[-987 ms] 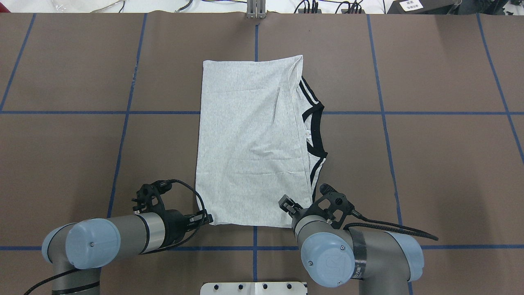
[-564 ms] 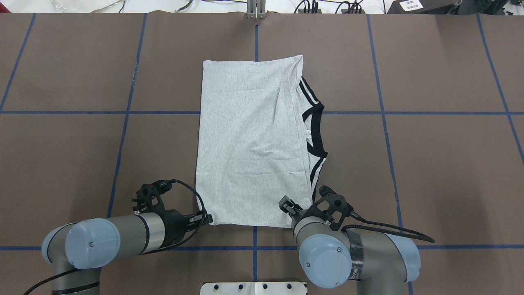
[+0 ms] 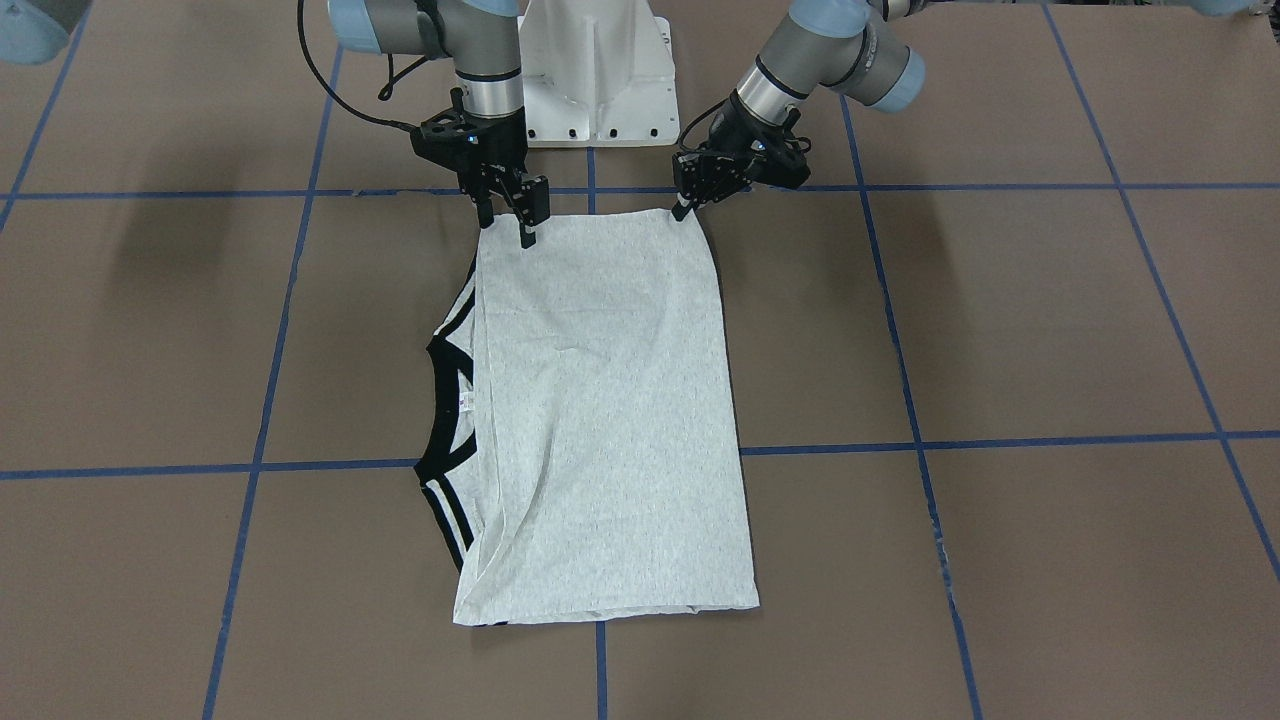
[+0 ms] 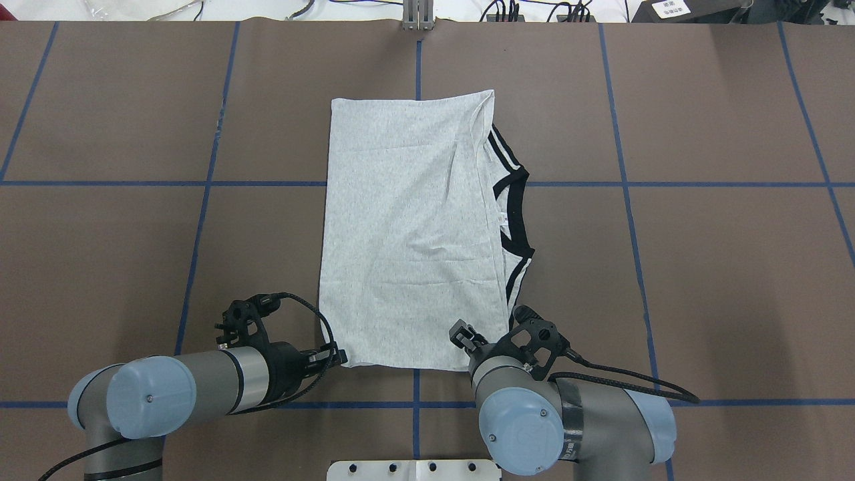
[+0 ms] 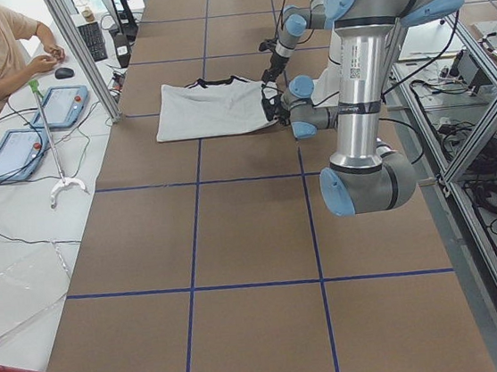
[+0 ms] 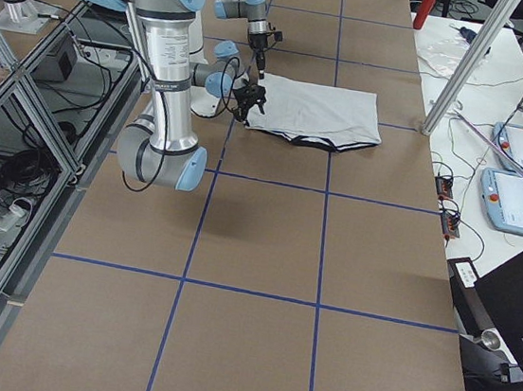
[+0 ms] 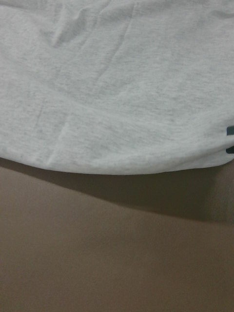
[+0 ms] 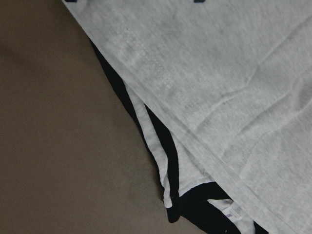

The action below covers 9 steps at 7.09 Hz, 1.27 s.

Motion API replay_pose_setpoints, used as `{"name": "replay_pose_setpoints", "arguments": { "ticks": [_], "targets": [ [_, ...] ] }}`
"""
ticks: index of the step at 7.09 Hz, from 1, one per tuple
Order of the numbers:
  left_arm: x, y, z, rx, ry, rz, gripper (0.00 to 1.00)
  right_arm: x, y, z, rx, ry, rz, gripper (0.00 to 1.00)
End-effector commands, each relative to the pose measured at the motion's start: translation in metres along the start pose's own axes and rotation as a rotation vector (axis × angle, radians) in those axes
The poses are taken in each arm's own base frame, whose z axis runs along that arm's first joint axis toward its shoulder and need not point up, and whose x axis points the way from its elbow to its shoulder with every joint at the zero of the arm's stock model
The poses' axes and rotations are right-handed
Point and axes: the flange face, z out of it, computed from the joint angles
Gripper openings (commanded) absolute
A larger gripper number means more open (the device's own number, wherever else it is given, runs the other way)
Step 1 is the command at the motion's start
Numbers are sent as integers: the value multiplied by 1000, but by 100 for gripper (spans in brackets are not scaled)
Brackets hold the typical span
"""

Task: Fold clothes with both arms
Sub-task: 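Lower both grippers onto the near corners of the folded shirt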

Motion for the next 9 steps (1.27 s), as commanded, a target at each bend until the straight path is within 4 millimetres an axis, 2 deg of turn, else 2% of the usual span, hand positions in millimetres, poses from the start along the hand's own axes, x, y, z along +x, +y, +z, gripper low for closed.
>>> {"name": "replay_pose_setpoints", "arguments": {
  "ticks": [1, 3, 5, 6, 7, 8, 9],
  "targets": [
    [0, 0, 0, 0, 2, 0, 0, -7, 5, 3, 10, -7, 47, 64],
    [0, 0, 0, 0, 2, 0, 0, -9, 4, 1, 10, -14, 93, 0],
    [2, 0, -1, -2, 4, 0, 0, -13, 0, -5, 13, -32, 100, 0],
    [11, 1, -9, -12, 25, 1, 0, -16, -6, -15, 16, -48, 99, 0],
    [32, 2, -41, -45, 84, 7, 0, -26, -21, -46, -11, -97, 125, 0],
    [52, 5, -85, -84, 106, 8, 0, -25, -35, -85, -15, -103, 125, 0],
    [82, 13, -134, -123, 87, 10, 0, -21, -41, -137, -28, -83, 100, 0]
  ]
}}
